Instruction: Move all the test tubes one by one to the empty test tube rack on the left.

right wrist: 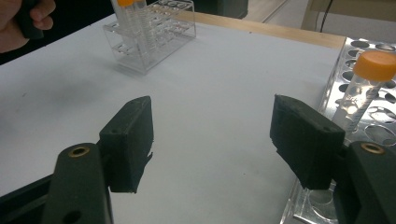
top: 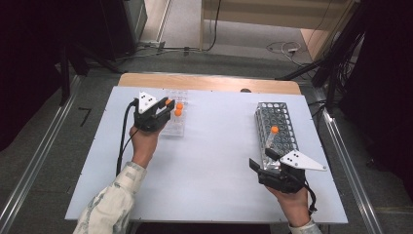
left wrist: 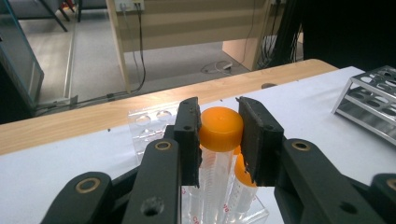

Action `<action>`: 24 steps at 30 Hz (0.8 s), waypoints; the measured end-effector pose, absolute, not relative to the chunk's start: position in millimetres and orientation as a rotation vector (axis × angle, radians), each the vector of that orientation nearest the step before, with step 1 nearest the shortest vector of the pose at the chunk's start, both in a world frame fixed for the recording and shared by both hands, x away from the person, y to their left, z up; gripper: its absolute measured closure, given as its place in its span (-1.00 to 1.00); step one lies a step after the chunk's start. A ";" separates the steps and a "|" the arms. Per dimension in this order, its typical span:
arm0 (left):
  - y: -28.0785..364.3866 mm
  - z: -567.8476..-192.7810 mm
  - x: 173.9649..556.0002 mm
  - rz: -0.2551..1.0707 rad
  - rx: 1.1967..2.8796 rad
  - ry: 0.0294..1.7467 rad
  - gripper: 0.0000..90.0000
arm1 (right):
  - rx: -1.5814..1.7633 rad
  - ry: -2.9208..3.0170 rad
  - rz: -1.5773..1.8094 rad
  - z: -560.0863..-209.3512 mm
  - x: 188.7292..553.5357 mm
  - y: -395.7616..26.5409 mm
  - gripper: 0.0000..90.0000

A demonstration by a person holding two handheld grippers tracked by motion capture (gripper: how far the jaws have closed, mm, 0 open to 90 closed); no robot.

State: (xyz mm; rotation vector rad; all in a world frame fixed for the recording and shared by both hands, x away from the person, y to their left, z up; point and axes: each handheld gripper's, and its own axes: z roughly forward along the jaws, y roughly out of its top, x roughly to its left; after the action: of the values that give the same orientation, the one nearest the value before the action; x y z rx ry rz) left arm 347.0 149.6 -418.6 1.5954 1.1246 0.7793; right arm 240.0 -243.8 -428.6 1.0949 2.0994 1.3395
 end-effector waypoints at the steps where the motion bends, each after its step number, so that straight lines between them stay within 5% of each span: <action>1: 149.1 -419.9 347.1 0.778 1.597 1.127 0.54 | 1.094 2.099 1.340 -428.6 240.1 -243.9 -0.36; 17: 148.7 -419.6 342.2 0.757 1.596 1.129 0.38 | 1.099 2.095 1.341 -428.3 239.6 -244.9 -0.36; 24: 152.8 -416.8 322.9 0.712 1.557 1.143 -0.07 | 1.103 2.088 1.341 -428.1 240.2 -246.8 -0.36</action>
State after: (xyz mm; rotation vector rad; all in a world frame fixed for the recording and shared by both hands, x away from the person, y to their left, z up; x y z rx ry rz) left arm 322.9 152.8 -416.8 1.5565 1.1425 0.7121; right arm 240.2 -246.8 -428.1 1.1035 2.0877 1.3406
